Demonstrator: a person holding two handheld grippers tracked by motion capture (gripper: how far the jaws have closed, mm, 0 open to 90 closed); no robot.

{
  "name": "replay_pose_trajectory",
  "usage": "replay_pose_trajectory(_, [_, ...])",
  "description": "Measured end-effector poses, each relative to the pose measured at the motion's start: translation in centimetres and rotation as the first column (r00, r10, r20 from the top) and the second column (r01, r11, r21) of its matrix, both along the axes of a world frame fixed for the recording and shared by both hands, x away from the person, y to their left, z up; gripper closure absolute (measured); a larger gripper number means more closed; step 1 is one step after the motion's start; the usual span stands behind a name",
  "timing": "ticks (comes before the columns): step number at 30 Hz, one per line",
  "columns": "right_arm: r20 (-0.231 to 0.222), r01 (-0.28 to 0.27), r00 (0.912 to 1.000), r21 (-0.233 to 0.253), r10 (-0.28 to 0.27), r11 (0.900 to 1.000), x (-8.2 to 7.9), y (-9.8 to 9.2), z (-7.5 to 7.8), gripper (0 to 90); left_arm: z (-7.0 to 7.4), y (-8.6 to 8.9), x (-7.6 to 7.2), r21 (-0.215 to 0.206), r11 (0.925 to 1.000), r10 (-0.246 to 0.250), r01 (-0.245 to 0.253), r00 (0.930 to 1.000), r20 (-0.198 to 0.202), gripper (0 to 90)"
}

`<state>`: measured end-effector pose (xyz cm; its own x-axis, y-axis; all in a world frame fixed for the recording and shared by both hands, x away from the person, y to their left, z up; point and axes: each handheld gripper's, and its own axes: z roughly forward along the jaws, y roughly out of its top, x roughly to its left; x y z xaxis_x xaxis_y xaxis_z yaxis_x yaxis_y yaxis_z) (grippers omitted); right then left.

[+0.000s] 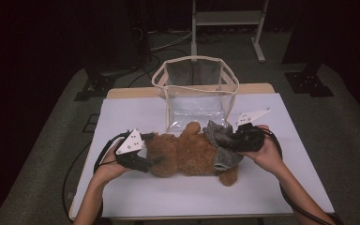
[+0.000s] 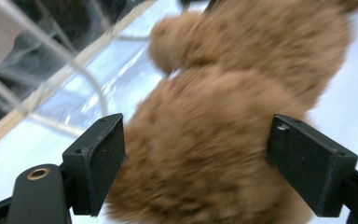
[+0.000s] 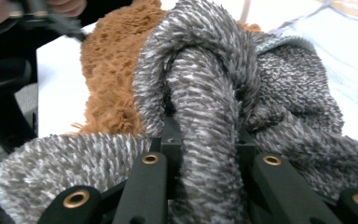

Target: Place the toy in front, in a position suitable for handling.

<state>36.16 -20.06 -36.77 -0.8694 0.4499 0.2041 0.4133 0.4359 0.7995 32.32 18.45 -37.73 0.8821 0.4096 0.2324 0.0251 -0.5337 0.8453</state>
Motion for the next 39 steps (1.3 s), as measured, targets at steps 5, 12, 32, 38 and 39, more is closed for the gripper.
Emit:
replay_pose_trajectory(5, [0.006,0.033,0.9994,0.014,-0.033,0.999,0.5,-0.9,-0.3,72.1,-0.3,-2.2,-0.9,0.072,0.9918,-0.107,0.106,0.9943,0.009,18.4])
replay_pose_trajectory(12, [0.004,0.055,0.9985,-0.019,-0.055,0.998,0.2,-1.9,-1.1,72.7,-1.3,-2.4,0.1,0.094,0.9940,-0.058,0.056,0.9982,0.014,18.5])
replay_pose_trajectory(32, [0.022,-0.020,0.9996,-0.026,0.021,0.999,-0.9,1.0,0.0,73.1,-1.3,-1.6,2.9,0.097,0.9949,-0.023,0.025,0.9993,-0.030,17.7])
replay_pose_trajectory(38, [-0.012,0.028,0.9995,0.023,-0.028,0.999,-0.3,-1.1,-1.3,71.9,-0.4,-2.6,1.9,0.076,0.9940,-0.077,0.079,0.9967,-0.025,12.9])
replay_pose_trajectory(39, [-0.016,0.034,0.9993,0.028,-0.034,0.999,-0.3,-1.4,-1.4,71.9,-0.3,-3.0,1.8,0.077,0.9928,-0.090,0.091,0.9957,-0.024,12.3])
